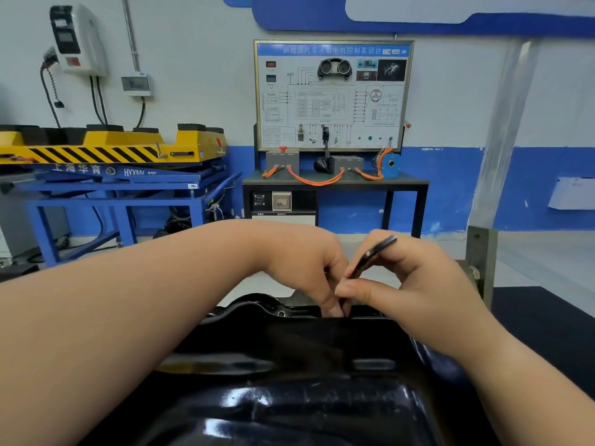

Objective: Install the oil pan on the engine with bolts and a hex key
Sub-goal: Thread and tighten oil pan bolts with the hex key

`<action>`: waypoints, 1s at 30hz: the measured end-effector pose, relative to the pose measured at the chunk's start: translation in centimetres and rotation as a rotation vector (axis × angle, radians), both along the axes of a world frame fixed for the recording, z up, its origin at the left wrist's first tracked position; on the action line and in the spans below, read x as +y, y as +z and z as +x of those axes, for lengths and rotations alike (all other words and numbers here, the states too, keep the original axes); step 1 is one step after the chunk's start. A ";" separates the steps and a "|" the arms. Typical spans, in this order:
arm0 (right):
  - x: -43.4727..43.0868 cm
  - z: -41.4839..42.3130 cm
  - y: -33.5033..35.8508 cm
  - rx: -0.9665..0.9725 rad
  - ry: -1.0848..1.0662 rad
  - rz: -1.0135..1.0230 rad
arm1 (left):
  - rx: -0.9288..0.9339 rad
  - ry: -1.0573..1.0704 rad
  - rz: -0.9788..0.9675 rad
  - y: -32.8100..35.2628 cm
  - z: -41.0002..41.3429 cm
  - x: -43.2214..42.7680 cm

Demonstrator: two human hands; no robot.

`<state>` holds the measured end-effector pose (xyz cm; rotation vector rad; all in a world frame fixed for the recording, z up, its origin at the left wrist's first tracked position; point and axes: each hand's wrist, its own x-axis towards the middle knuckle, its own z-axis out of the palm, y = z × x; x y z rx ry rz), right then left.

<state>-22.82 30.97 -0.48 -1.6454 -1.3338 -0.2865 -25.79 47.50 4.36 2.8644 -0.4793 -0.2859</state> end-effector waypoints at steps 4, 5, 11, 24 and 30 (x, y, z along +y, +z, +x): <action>-0.7 0.2 0.0 0.106 0.151 -0.091 | 0.006 -0.009 0.036 0.0 0.0 0.0; -0.8 0.2 0.1 0.114 0.173 -0.099 | 0.011 -0.013 0.034 0.0 0.1 0.0; -0.4 0.0 0.1 0.012 0.072 -0.049 | -0.012 -0.017 0.010 0.0 0.0 0.1; -0.8 0.1 0.3 0.101 0.188 -0.119 | -0.009 -0.013 0.011 -0.1 0.0 0.0; 0.2 -0.1 -0.2 0.021 0.028 -0.009 | -0.012 -0.017 0.010 0.0 0.0 0.1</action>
